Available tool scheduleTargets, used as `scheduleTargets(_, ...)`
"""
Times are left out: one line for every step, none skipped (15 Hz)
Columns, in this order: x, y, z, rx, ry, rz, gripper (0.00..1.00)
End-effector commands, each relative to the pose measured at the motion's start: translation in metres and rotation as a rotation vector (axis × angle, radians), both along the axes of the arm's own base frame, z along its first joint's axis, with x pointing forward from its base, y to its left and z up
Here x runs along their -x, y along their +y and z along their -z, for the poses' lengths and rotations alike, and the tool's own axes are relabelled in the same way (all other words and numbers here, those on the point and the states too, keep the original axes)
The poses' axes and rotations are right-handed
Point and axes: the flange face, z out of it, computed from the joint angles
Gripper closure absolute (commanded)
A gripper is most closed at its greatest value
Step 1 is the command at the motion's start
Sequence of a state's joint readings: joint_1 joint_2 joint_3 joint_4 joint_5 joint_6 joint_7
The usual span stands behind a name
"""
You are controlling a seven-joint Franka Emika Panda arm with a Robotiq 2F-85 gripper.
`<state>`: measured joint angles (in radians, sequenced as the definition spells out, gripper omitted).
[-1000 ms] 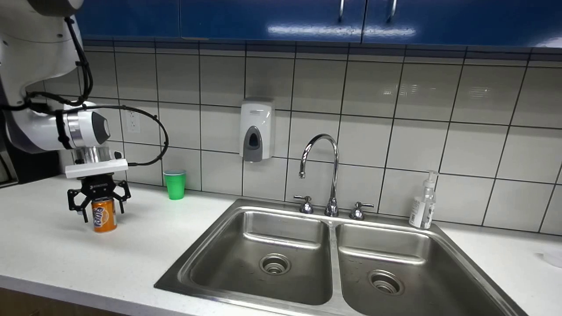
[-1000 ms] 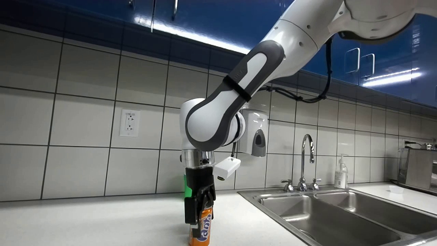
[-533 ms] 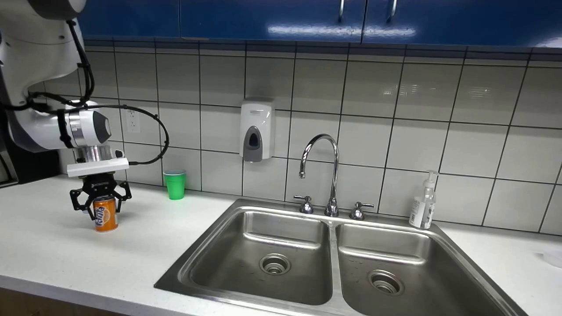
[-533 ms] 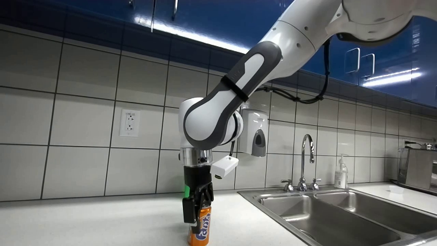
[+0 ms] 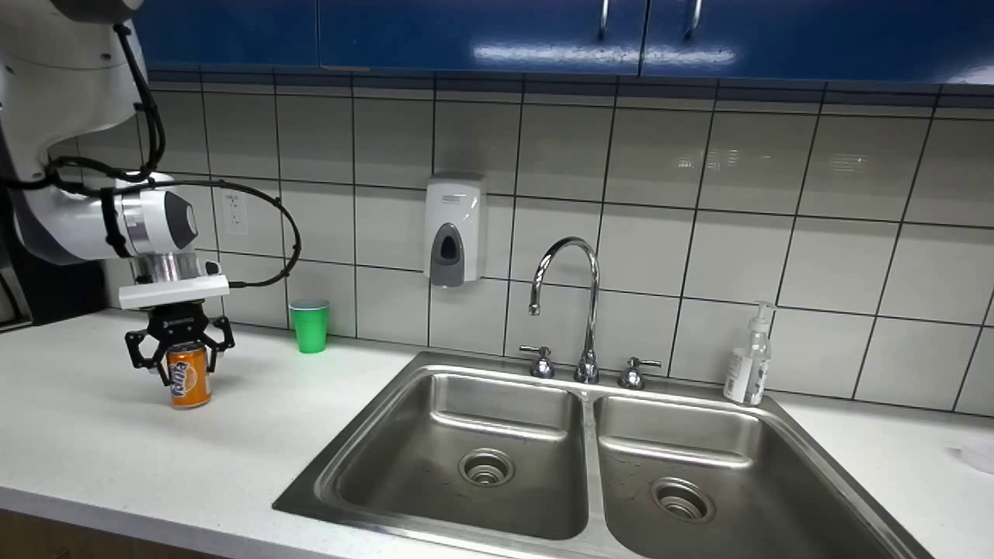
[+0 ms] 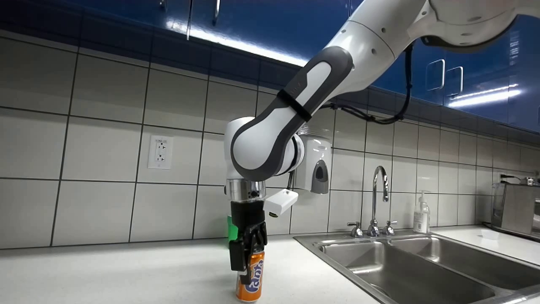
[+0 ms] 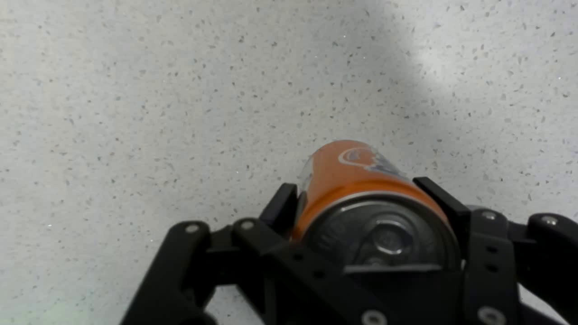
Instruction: Put the can inside the sink
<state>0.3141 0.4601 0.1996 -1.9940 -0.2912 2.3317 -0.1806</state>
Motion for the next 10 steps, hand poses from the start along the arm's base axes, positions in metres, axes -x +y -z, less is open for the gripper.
scheduleTargets(0.01,-0.026,-0.034,-0.011,-0.042,0.043,0.56)
scheduleTargets(0.01,-0.035,-0.04,-0.012,-0.051,0.056,0.56)
scheduleTargets(0.01,-0.044,-0.044,-0.014,-0.054,0.069,0.56)
scheduleTargets(0.009,-0.056,-0.049,-0.015,-0.061,0.089,0.56)
scheduleTargets(0.009,-0.068,-0.052,-0.016,-0.068,0.111,0.56)
scheduleTargets(0.01,-0.081,-0.055,-0.02,-0.067,0.131,0.56)
scheduleTargets(0.009,-0.095,-0.057,-0.021,-0.071,0.158,0.56)
scheduleTargets(0.009,-0.106,-0.059,-0.02,-0.069,0.184,0.56)
scheduleTargets(0.011,-0.121,-0.06,-0.021,-0.074,0.209,0.56)
scheduleTargets(0.01,-0.131,-0.061,-0.019,-0.073,0.233,0.56)
